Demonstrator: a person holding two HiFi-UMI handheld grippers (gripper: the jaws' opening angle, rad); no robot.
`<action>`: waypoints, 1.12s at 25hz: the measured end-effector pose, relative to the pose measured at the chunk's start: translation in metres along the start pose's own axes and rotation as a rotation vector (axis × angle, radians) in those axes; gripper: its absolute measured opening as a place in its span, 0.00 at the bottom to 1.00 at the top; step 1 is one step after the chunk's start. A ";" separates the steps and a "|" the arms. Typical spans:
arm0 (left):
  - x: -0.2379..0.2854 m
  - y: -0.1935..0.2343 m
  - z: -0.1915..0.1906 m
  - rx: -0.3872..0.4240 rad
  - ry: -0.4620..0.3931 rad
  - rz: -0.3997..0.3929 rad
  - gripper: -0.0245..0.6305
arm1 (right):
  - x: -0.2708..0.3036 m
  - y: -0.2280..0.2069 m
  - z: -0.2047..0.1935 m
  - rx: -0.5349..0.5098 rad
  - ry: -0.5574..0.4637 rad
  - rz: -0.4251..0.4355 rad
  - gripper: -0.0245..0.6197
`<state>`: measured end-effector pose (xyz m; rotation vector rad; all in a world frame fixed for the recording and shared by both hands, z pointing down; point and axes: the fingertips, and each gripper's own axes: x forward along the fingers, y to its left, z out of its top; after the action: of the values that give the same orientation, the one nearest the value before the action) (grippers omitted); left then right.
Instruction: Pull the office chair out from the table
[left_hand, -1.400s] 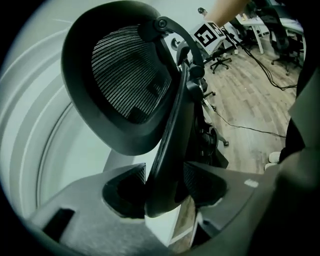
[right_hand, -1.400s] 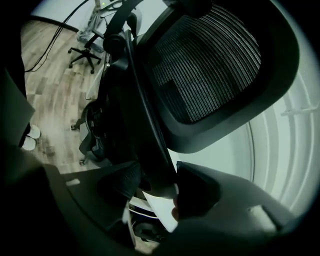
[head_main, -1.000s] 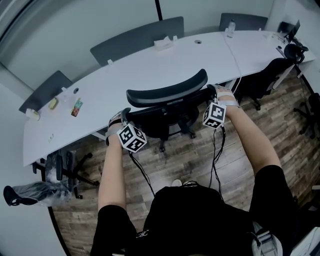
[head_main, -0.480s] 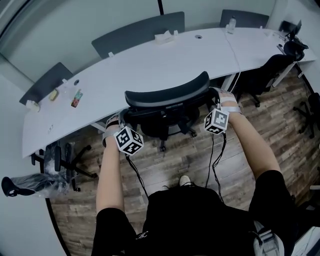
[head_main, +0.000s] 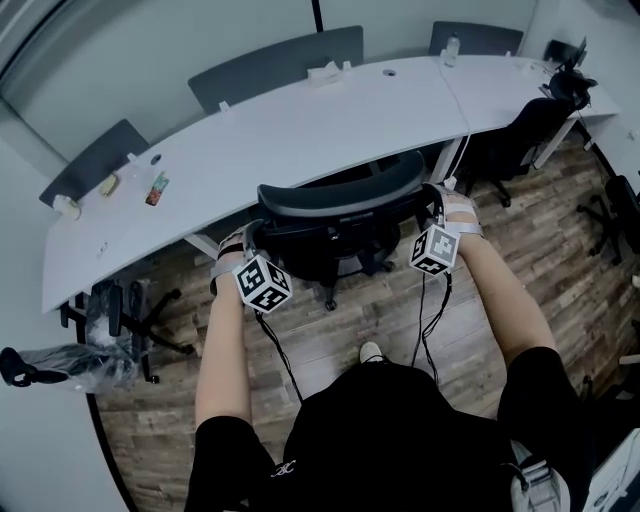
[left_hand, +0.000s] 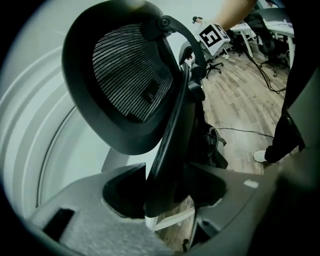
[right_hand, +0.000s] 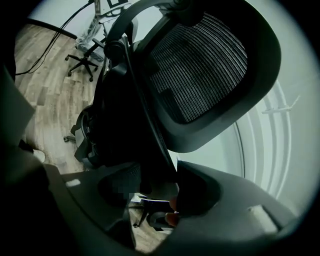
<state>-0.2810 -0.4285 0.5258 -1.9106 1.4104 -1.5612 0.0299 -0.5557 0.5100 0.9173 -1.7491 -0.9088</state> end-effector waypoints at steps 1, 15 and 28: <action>-0.007 -0.005 0.000 0.003 -0.008 -0.004 0.39 | -0.009 0.004 -0.001 0.004 0.011 -0.002 0.40; -0.111 -0.090 -0.003 0.028 -0.175 -0.045 0.38 | -0.131 0.059 -0.025 0.057 0.174 -0.065 0.40; -0.182 -0.149 0.000 0.035 -0.201 -0.081 0.37 | -0.220 0.097 -0.047 0.078 0.290 -0.054 0.40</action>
<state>-0.1954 -0.2097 0.5298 -2.0623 1.2286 -1.3732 0.1196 -0.3282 0.5237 1.0942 -1.5255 -0.7056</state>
